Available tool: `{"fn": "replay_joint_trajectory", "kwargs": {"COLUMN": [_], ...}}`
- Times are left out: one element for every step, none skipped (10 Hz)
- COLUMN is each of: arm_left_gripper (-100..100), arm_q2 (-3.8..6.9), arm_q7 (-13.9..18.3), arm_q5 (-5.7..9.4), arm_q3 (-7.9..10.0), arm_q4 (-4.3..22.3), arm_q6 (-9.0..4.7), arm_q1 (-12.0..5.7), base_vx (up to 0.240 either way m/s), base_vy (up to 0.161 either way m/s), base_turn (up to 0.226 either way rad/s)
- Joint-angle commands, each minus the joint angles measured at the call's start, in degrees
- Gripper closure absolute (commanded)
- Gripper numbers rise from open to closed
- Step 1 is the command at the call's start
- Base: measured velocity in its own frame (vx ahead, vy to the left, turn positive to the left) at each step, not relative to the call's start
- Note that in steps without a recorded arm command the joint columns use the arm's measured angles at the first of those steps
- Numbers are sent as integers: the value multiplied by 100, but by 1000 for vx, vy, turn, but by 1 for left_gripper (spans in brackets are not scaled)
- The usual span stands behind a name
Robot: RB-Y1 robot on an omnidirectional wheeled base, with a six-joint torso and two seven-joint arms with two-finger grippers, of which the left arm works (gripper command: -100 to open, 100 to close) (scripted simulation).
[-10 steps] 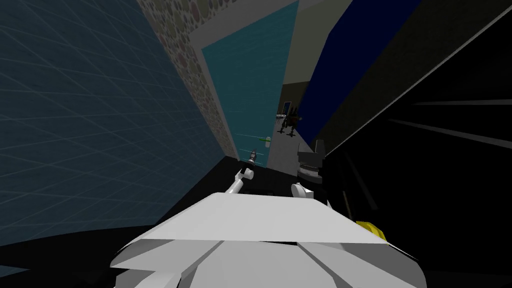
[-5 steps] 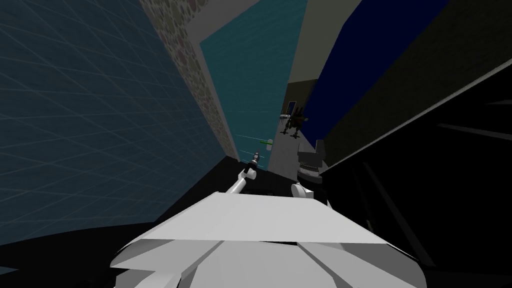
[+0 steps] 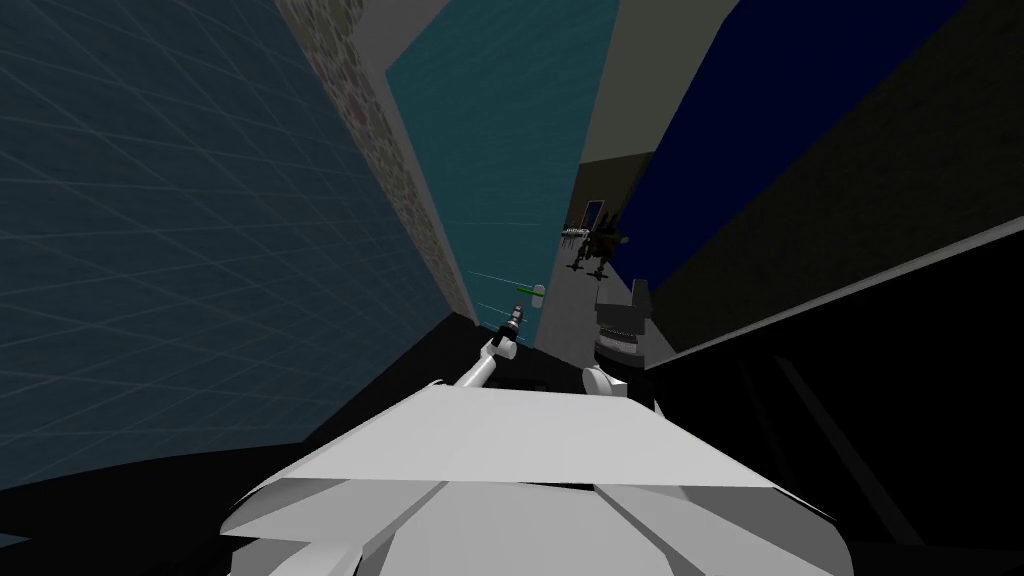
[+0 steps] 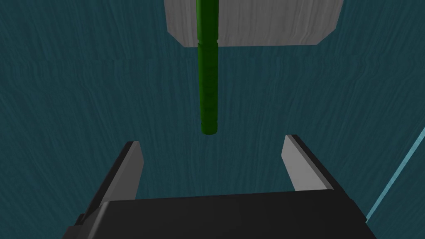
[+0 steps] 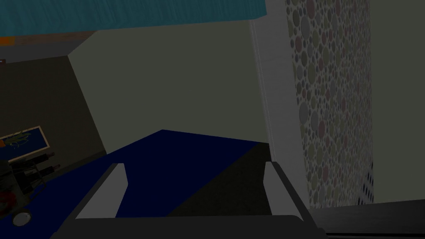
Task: Pull the door open
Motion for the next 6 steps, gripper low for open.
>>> {"fn": "replay_joint_trajectory", "kwargs": {"arm_left_gripper": [-100, -100, -100, -100, -100, -100], "arm_q2": [0, 36, 46, 65, 94, 127], "arm_q7": [0, 15, 20, 30, 46, 65], "arm_q5": [0, 3, 3, 4, 5, 6], "arm_q3": [0, -15, -19, -25, -36, -49], "arm_q4": [0, 1, 1, 0, 0, -1], "arm_q6": [0, 3, 3, 2, 0, -2], "arm_q1": [0, -10, -11, -15, -20, -27], "base_vx": [47, -64, -145, -162, -156, -173], "base_vy": [-71, 90, 136, 123, 104, 91], "base_turn": [24, 9, -5, -3, 17, 41]}}
